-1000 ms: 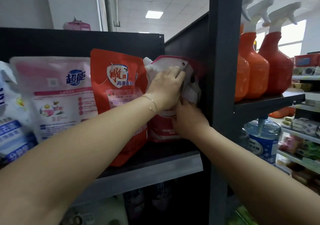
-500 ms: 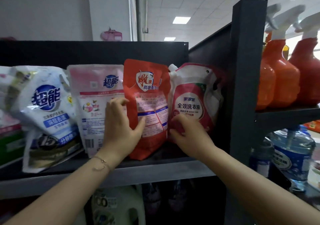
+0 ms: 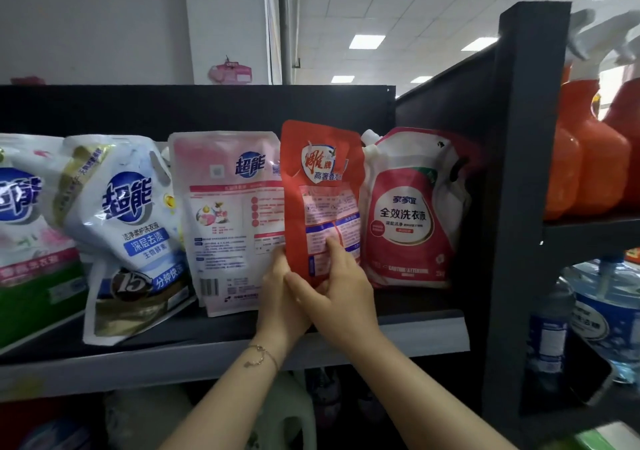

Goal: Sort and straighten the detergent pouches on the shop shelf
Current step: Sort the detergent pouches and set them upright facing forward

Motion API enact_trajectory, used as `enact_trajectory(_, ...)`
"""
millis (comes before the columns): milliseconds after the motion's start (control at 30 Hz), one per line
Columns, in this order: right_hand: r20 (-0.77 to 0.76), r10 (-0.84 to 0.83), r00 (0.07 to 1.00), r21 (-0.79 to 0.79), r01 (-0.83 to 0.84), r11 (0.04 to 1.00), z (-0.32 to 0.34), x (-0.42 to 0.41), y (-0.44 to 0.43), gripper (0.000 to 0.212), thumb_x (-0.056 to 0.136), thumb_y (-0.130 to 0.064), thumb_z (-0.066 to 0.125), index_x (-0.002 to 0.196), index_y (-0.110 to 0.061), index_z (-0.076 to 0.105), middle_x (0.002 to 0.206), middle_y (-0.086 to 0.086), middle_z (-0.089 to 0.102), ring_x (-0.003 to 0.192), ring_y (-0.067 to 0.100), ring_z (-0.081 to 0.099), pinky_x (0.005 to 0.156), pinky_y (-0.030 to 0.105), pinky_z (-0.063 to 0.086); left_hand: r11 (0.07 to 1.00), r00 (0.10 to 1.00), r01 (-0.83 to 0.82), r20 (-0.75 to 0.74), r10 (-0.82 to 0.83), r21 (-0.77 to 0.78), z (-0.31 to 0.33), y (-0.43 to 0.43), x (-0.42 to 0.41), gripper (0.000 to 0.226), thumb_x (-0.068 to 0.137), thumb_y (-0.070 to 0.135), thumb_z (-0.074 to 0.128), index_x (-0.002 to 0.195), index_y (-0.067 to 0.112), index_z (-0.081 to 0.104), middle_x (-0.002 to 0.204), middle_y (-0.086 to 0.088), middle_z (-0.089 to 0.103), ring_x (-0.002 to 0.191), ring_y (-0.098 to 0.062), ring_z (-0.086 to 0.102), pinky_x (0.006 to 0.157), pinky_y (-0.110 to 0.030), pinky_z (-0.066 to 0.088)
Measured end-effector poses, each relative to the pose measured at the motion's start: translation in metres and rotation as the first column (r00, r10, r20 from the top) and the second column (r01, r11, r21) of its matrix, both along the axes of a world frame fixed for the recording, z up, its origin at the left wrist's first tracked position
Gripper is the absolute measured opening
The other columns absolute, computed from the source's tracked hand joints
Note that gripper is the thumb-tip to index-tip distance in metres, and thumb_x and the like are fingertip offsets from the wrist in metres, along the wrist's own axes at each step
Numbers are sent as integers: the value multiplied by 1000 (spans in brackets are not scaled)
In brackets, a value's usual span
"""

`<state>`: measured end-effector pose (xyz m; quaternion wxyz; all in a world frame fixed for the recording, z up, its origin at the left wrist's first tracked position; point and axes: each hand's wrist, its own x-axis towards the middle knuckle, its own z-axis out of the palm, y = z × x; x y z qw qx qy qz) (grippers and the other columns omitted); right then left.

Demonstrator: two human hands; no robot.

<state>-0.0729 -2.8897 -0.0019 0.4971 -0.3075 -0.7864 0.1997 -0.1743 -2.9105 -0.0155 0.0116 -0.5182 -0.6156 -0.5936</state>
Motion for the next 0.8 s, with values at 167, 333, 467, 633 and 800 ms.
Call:
enact_trajectory(167, -205, -44, 978, -172, 8, 985, 0, -18, -6, 85, 64, -68, 68, 136, -31, 43, 124, -16, 55, 113, 4, 54, 97, 30, 48, 922, 919, 347, 135, -371, 173, 11, -10, 9, 30, 87, 22, 55, 114, 10, 57, 102, -8, 71, 99, -25, 68, 88, -41, 55)
enact_trajectory(333, -306, -98, 947, -224, 29, 974, 8, -15, -1, 42, 69, -55, 72, 98, -31, 53, 91, -10, 64, 84, 8, 61, 76, 32, 49, 988, 986, 145, -97, -139, 54, 5, -10, 3, 29, 77, 16, 71, 105, 22, 66, 82, 16, 63, 92, -14, 66, 85, -30, 53)
enact_trajectory(467, -368, -129, 921, -203, 56, 978, 9, 1, 18, 24, 90, -37, 61, 75, -22, 49, 62, -10, 55, 60, 5, 51, 63, 31, 39, 936, 918, 346, -227, -325, 60, 1, -8, 0, 35, 68, 29, 77, 102, 36, 70, 94, 17, 71, 87, 0, 66, 75, -20, 53)
enact_trajectory(633, -348, 20, 937, -176, -87, 980, 8, 17, 42, 22, 94, -33, 57, 79, -17, 57, 74, 4, 64, 70, 16, 60, 71, 36, 52, 956, 958, 277, -104, -266, 102, 1, -4, 2, 36, 75, 18, 78, 107, 29, 64, 96, 15, 69, 87, 2, 64, 73, -9, 46)
enact_trajectory(800, -314, 136, 940, -246, -219, 944, 17, 43, 61, 14, 98, -25, 53, 94, -18, 65, 93, 3, 72, 94, 23, 67, 86, 42, 53, 991, 991, 130, -46, -129, 36, 2, 6, 3, 41, 74, 52, 72, 104, 32, 54, 104, 15, 59, 96, -2, 57, 77, -17, 47)
